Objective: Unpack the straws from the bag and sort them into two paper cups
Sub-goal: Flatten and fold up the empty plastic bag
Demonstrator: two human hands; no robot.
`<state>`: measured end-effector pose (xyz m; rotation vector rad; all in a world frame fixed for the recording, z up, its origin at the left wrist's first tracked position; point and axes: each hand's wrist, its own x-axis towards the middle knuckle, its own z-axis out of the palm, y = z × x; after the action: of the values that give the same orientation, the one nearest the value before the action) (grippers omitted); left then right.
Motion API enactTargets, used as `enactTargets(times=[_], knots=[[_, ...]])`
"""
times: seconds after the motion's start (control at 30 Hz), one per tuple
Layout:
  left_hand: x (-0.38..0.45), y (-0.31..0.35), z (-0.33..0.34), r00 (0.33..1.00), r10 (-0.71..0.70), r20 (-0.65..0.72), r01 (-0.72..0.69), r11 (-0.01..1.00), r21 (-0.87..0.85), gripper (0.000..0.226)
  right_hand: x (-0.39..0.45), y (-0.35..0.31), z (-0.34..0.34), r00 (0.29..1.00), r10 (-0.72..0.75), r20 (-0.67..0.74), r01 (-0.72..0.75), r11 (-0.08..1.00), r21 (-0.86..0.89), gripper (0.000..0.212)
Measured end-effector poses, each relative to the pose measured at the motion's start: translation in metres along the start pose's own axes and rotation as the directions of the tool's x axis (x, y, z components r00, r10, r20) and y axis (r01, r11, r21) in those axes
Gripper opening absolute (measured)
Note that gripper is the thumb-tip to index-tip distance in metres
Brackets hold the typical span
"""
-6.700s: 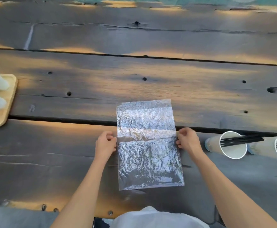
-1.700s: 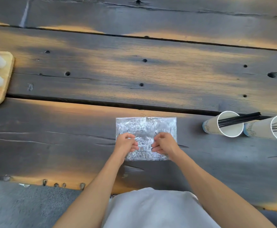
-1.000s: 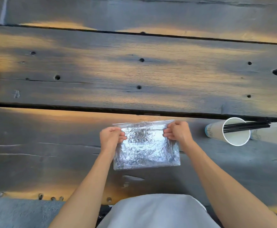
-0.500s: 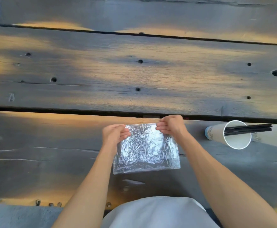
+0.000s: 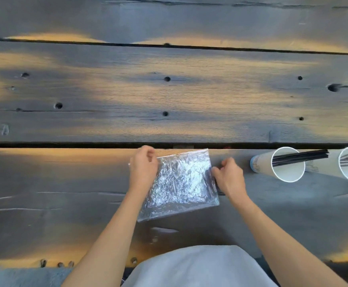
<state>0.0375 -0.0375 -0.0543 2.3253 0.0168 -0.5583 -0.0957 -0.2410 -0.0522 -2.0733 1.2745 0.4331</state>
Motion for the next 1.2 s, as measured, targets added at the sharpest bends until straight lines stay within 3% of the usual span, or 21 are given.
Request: enactTargets(times=[0.1, 0.3, 0.37, 0.53, 0.67, 0.77, 0.83, 0.93, 1.2], knots=[[0.006, 0.018, 0.030, 0.975, 0.154, 0.157, -0.173, 0.978, 0.116, 0.028, -0.016, -0.005, 0.021, 0.999, 0.003, 0.043, -0.001, 0.999, -0.050, 0.042], [0.021, 0.049, 0.067, 0.867, 0.328, 0.375, -0.449, 0.841, 0.301, 0.042, -0.009, -0.004, 0.024, 0.998, -0.066, -0.015, 0.063, 0.986, -0.155, 0.035], [0.027, 0.057, 0.076, 0.840, 0.298, 0.454, -0.476, 0.806, 0.351, 0.044, -0.003, -0.002, 0.019, 0.991, -0.137, -0.003, 0.133, 0.964, -0.230, 0.036], [0.036, 0.064, 0.086, 0.870, 0.173, 0.462, -0.380, 0.832, 0.405, 0.042, 0.018, 0.000, 0.011, 0.907, -0.412, 0.084, 0.413, 0.834, -0.367, 0.037], [0.038, 0.065, 0.080, 0.882, 0.179, 0.435, -0.283, 0.940, 0.188, 0.037, 0.032, -0.008, 0.006, 0.852, -0.519, 0.074, 0.501, 0.764, -0.407, 0.047], [0.044, 0.068, 0.063, 0.889, 0.157, 0.430, -0.188, 0.982, 0.030, 0.036, 0.044, -0.024, -0.002, 0.853, -0.510, 0.111, 0.518, 0.804, -0.291, 0.060], [0.049, 0.068, 0.047, 0.893, 0.165, 0.418, -0.145, 0.986, -0.081, 0.037, 0.053, -0.037, -0.009, 0.862, -0.461, 0.212, 0.502, 0.835, -0.227, 0.061], [0.055, 0.064, 0.021, 0.932, 0.148, 0.330, -0.071, 0.970, -0.234, 0.036, 0.067, -0.050, -0.023, 0.864, -0.366, 0.345, 0.435, 0.888, -0.148, 0.045], [0.058, 0.041, -0.023, 0.972, 0.052, 0.229, 0.084, 0.834, -0.545, 0.036, 0.076, -0.077, -0.033, 0.819, -0.430, 0.380, 0.472, 0.881, -0.019, 0.017]])
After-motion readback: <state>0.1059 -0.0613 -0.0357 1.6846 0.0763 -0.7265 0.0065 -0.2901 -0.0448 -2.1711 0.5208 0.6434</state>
